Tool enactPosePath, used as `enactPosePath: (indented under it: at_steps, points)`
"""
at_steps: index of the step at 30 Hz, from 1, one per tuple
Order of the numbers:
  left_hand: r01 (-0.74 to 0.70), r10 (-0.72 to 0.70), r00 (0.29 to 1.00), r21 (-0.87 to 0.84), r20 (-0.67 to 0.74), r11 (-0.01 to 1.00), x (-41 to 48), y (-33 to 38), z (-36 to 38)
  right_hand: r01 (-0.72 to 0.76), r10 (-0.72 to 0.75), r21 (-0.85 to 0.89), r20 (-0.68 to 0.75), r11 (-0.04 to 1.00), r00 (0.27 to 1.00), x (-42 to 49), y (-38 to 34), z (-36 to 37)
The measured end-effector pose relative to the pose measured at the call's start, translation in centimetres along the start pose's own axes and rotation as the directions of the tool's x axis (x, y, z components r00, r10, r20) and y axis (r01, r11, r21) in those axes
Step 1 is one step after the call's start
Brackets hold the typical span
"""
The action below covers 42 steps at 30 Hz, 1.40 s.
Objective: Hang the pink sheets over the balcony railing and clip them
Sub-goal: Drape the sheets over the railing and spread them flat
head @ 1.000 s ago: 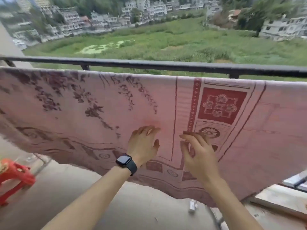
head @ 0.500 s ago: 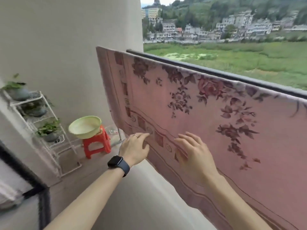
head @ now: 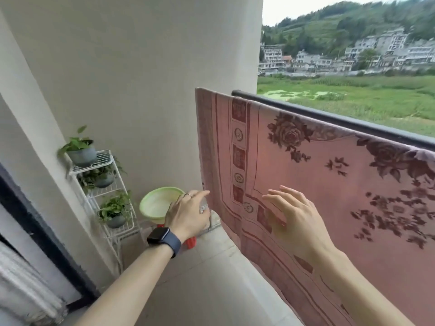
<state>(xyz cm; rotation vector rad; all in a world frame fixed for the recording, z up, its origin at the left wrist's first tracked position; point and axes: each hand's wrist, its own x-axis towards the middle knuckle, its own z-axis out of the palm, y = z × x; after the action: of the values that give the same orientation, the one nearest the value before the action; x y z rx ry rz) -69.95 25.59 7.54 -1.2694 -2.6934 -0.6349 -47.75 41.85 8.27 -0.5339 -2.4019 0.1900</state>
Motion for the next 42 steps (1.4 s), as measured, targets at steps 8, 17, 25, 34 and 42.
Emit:
enactPosePath:
  at_steps: [8,17,25,34,42]
  points:
    - [-0.038,0.040,0.999,0.060,-0.033,0.997,19.4,-10.2,-0.2,0.036,-0.037,-0.043,-0.024,0.998,0.999,17.9,1.4,11.9]
    - [-0.077,0.080,0.991,0.039,-0.105,0.996,40.9,-19.4,-1.6,0.007,-0.021,-0.168,-0.081,0.986,0.997,36.8,2.8,20.0]
    - [-0.415,0.428,0.881,0.104,-0.204,0.904,64.0,-18.3,0.3,-0.375,0.225,-0.457,-0.350,0.807,0.909,49.9,6.0,23.3]
    - [-0.766,0.743,0.630,-0.026,-0.226,0.642,76.0,-14.8,8.9,-0.761,0.547,-0.541,-0.539,0.358,0.640,54.2,7.3,26.4]
    - [-0.783,0.733,0.617,-0.126,-0.288,0.609,76.3,-21.0,14.4,-0.718,0.526,-0.590,-0.504,0.370,0.685,50.7,3.8,31.6]
